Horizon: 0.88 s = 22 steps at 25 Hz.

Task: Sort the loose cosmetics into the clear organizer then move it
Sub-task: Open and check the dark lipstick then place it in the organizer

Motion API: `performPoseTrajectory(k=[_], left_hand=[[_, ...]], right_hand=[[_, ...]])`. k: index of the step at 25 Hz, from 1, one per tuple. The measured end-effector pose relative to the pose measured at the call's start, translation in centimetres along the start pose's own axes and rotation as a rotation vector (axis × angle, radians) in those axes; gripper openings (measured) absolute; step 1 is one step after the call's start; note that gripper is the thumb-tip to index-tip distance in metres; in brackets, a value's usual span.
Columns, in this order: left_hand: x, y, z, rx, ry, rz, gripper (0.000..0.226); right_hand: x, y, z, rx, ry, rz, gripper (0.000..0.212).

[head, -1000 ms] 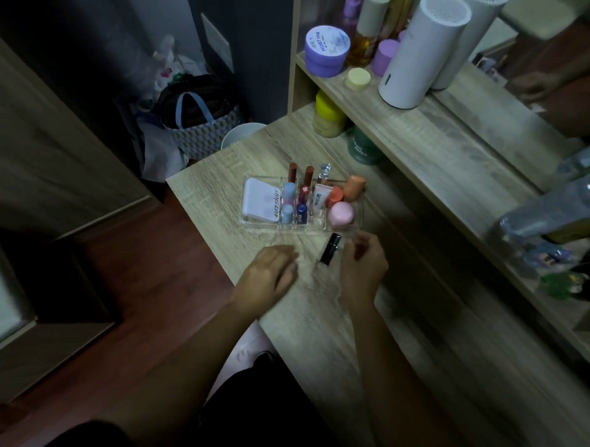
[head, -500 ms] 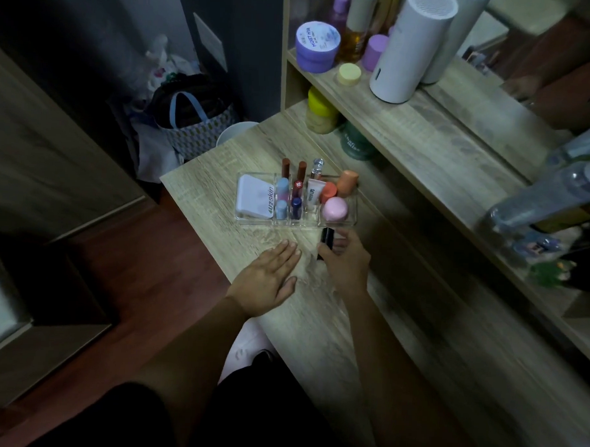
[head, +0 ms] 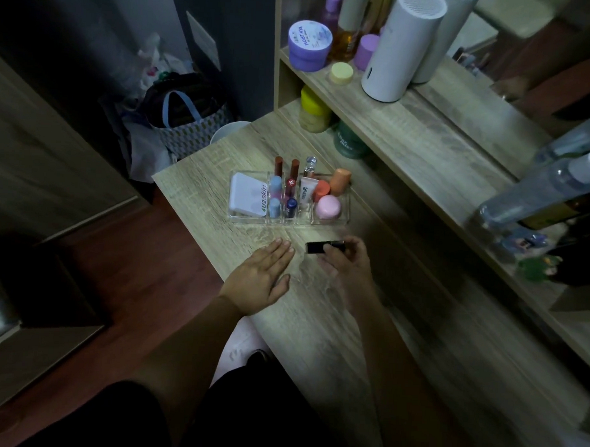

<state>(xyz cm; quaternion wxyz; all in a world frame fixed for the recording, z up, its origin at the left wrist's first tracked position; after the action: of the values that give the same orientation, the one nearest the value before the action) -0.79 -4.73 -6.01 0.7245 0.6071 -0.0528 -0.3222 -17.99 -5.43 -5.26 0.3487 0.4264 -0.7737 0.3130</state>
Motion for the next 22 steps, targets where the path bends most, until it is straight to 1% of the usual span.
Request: performPoseTrajectory(k=[3, 6, 9, 12, 15, 17, 20, 22], left_hand=[[0.0, 0.1, 0.0, -0.006, -0.006, 0.004, 0.052], [-0.1, 0.1, 0.0, -0.025, -0.008, -0.004, 0.051], [-0.1, 0.1, 0.0, -0.030, -0.012, -0.009, 0.051], [-0.1, 0.1, -0.1, -0.031, -0.012, -0.009, 0.051], [-0.1, 0.1, -0.1, -0.036, -0.014, -0.001, 0.051], [-0.1, 0.1, -0.1, -0.047, -0.014, -0.008, 0.050], [-0.1, 0.1, -0.1, -0.046, -0.009, -0.018, 0.050], [-0.1, 0.1, -0.1, -0.044, -0.011, -0.016, 0.050]], right_hand=[[0.0, -0.1, -0.1, -0.022, -0.019, -0.004, 0.019], [0.0, -0.6, -0.3, 0.020, -0.072, 0.110, 0.012], [-0.1, -1.1, -0.8, 0.047, -0.190, 0.225, 0.012], [-0.2, -1.3, -1.4, 0.027, -0.314, 0.226, 0.027], [-0.3, -1.6, -1.7, 0.062, -0.336, 0.249, 0.036], [-0.2, -1.7, -1.9, 0.097, -0.326, 0.281, 0.034], [0.5, -1.9, -2.1, 0.189, -0.299, 0.269, 0.030], [0.8, -2.0, -1.9, 0.211, -0.273, 0.234, 0.027]])
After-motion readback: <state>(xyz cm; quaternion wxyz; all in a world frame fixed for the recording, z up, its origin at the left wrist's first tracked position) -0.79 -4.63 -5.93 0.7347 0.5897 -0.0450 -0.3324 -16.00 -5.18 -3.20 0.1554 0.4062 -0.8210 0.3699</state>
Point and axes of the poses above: each hand's wrist, its own z-axis towards the middle knuckle, its own y-axis out of the back of the hand, x = y × z, the point moved 5 cm from there along z, towards the middle knuckle, and after that the axes turned 10 degrees about -x, right-handed, at the moved point
